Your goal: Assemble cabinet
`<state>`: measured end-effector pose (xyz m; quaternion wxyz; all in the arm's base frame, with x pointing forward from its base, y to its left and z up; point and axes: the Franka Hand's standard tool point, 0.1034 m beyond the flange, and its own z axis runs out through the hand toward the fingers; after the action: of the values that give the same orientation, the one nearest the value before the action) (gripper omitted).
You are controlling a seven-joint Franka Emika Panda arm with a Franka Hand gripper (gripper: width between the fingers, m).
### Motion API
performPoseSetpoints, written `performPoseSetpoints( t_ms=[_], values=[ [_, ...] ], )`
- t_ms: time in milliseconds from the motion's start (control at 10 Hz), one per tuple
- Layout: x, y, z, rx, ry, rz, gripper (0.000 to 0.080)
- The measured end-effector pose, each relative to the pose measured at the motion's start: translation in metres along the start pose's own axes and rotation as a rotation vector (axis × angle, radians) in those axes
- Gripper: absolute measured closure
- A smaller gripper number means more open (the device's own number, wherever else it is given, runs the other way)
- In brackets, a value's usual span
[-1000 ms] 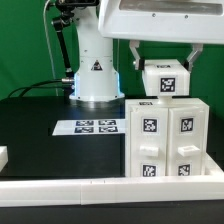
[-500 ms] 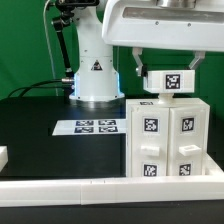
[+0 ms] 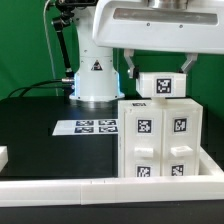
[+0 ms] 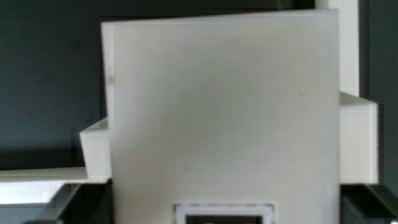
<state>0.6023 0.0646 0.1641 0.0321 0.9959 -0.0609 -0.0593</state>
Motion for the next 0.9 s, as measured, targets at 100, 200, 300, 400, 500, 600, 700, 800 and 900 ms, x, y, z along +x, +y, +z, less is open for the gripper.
performPoseSetpoints(
  t_ms=[100, 200, 300, 400, 500, 600, 700, 800, 900],
  values=[
    [0.0000, 0.0000, 0.0000, 0.000, 0.000, 0.000, 0.0236],
    [0.0000, -0.0001, -0.0001, 0.000, 0.000, 0.001, 0.0236],
    [0.0001, -0.0001, -0.0003, 0.000, 0.000, 0.001, 0.0236],
    [0.0002, -0.0001, -0.0007, 0.000, 0.000, 0.002, 0.0236],
    [0.0002, -0.0001, -0.0007, 0.000, 0.000, 0.002, 0.0236],
    [0.0003, -0.0001, -0.0007, 0.000, 0.000, 0.002, 0.0236],
    [0.0002, 0.0000, -0.0005, 0.000, 0.000, 0.002, 0.0157],
    [0.0002, 0.0000, -0.0005, 0.000, 0.000, 0.002, 0.0045],
    [0.0002, 0.0000, -0.0005, 0.000, 0.000, 0.002, 0.0045]
  ],
)
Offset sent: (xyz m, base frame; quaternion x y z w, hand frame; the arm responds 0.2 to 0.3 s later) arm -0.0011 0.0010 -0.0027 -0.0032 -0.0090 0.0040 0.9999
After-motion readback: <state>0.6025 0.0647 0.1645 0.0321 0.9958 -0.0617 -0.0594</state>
